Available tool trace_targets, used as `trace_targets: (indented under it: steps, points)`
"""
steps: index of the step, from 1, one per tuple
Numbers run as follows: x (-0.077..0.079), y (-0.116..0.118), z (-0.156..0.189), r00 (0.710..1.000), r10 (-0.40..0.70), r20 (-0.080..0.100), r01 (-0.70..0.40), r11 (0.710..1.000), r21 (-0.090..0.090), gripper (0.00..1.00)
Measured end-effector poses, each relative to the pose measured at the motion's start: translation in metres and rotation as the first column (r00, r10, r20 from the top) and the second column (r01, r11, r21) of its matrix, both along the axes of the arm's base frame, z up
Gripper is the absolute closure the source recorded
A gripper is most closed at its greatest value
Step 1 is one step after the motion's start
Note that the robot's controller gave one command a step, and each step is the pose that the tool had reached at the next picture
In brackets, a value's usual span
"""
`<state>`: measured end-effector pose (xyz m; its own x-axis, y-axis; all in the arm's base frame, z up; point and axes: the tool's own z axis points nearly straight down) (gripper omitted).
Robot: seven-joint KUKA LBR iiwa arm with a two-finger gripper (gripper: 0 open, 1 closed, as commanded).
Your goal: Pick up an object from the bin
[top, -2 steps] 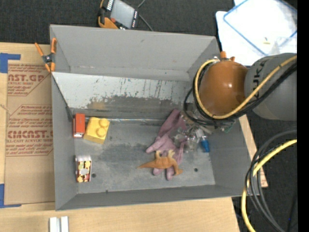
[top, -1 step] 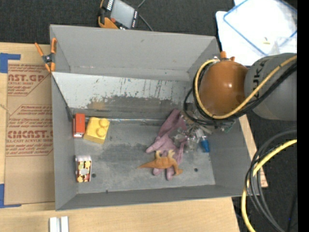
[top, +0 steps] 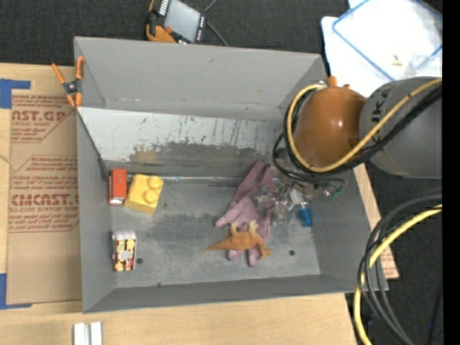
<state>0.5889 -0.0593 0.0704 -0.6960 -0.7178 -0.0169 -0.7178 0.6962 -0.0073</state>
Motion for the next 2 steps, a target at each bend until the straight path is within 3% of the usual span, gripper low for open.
trace_targets:
  steps: [1, 2]
  points:
    - [-0.0130, 0.0045, 0.0009, 0.983, 0.181, 0.010, -0.181, 0.984, -0.003, 1.00]
    - [-0.0130, 0.0045, 0.0009, 0.983, 0.181, 0.011, -0.181, 0.984, -0.003, 1.00]
